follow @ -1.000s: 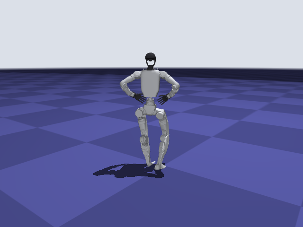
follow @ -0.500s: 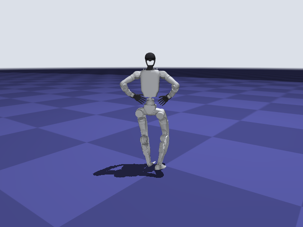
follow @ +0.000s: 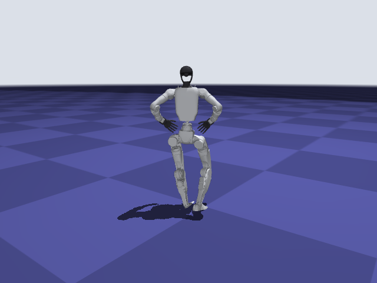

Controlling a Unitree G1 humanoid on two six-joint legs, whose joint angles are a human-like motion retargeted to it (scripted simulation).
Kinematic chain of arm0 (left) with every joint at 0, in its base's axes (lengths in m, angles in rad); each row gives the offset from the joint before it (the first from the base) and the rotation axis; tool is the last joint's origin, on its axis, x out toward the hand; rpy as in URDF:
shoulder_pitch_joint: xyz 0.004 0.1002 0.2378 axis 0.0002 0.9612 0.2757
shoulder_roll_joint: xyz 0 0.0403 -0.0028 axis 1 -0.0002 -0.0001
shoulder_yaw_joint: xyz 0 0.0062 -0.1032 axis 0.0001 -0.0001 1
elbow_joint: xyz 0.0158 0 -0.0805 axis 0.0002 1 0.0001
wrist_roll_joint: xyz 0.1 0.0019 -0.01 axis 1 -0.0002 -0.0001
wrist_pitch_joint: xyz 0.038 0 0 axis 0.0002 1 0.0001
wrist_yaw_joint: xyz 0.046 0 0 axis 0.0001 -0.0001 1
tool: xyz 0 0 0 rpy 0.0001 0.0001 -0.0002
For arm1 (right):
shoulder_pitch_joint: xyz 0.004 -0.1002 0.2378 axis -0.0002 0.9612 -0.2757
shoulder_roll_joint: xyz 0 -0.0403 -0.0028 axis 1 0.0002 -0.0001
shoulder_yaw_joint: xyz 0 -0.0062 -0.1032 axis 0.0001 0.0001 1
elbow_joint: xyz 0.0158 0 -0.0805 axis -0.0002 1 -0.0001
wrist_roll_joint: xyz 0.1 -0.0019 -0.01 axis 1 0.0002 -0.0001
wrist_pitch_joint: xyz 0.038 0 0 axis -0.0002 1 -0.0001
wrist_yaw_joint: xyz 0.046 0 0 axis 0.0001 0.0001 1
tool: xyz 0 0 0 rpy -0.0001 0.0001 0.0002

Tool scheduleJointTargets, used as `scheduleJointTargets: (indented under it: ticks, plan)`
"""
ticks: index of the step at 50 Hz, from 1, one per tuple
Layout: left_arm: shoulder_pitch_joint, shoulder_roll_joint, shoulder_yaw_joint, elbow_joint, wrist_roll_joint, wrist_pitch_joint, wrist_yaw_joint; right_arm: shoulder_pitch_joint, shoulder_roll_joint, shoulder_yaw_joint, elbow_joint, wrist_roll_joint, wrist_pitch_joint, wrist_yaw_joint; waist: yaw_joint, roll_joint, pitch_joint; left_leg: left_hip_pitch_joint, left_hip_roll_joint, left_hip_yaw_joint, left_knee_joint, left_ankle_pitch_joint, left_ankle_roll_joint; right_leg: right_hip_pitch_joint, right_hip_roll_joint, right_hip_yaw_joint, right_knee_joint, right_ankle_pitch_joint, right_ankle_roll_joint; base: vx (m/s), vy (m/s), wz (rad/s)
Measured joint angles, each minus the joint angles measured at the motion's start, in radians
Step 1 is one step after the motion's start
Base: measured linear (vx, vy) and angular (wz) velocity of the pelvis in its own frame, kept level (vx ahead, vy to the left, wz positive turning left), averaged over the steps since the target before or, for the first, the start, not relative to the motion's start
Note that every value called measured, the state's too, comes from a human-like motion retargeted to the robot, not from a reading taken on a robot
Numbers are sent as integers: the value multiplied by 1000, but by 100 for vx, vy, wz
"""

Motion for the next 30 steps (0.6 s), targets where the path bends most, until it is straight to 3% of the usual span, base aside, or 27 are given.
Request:
scheduleJointTargets:
  ticks: [3,5,6,7,8,10,18,30]
  plan:
    - [5,-22,33,29,21,2,18,1,21,-18,16,-12,0,-1,7,-8,2,5,-11,-8,0,-7,12,-25,-26,4,51,29,8,2,2,0]
    - [-5,-34,54,57,38,4,32,-13,37,-28,29,-18,-1,-4,7,-13,10,17,-17,-10,1,-17,23,-73,-71,11,115,163,19,6,11,-5]
    - [-14,-42,64,75,47,5,40,-24,45,-32,38,-19,-2,-5,3,-16,19,23,-26,-16,2,-19,31,-129,-100,38,151,283,45,3,14,18]
    - [-20,-50,69,91,55,7,48,-31,54,-36,47,-19,-3,-6,-1,-22,25,26,-38,-30,2,-15,38,-181,-95,83,169,297,77,-2,2,76]
    - [-21,-60,69,104,61,9,54,-30,65,-40,56,-19,-2,-9,-8,-34,28,26,-55,-61,2,-2,39,-224,-19,164,153,99,119,-3,-8,111]
    - [-19,-73,68,125,76,12,63,-25,83,-48,71,-16,0,-14,-22,-54,35,40,-82,-104,0,13,45,-298,57,278,174,-179,155,1,-6,95]
    - [-23,-88,99,191,87,9,94,-75,124,-87,119,4,-25,-28,-44,-65,59,79,-87,-99,2,45,-8,-534,-52,196,395,-274,117,2,0,6]
    - [5,24,160,77,19,-72,118,-104,105,-130,98,38,-83,-51,-82,-12,-9,33,-69,-18,7,126,-24,-784,-133,25,193,-331,128,-1,7,0]
